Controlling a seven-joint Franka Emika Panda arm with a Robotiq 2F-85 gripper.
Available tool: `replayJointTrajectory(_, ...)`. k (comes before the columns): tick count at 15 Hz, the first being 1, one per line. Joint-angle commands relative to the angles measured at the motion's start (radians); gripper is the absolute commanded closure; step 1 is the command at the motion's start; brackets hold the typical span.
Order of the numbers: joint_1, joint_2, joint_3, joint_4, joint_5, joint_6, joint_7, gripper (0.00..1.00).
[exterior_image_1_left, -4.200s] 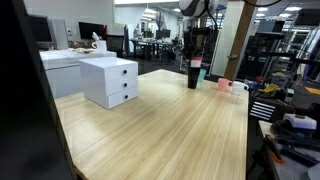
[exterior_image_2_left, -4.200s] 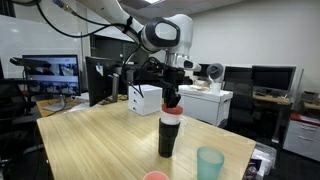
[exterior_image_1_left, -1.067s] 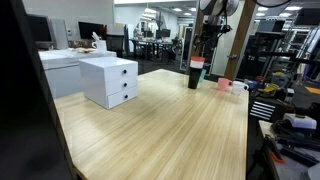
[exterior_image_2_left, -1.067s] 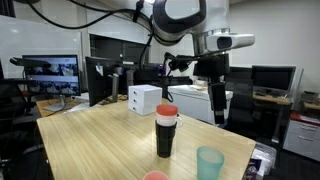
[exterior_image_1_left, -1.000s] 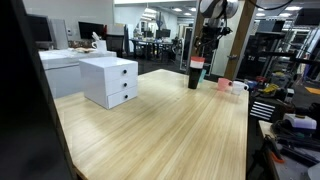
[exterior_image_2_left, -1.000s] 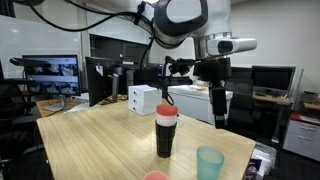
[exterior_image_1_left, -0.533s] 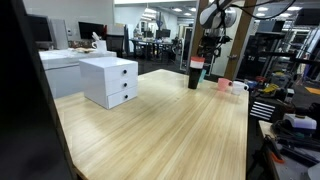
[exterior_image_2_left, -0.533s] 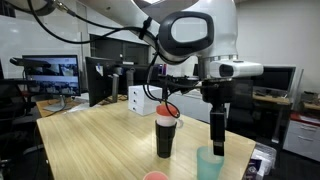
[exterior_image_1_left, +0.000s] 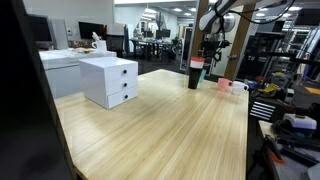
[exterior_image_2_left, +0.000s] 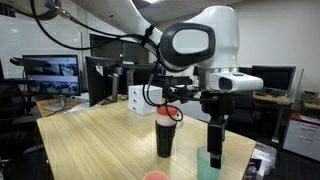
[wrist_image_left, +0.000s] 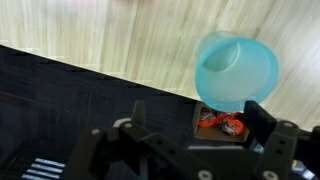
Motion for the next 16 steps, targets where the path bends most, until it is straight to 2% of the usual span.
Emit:
replayJointTrajectory(1, -0.013, 0.010, 0.013, 0.011, 0.007, -0.021, 0.008, 0.00)
replayJointTrajectory(16, -0.033, 0.052, 0.034, 0.026, 0.024, -0.046, -0.005, 0.00)
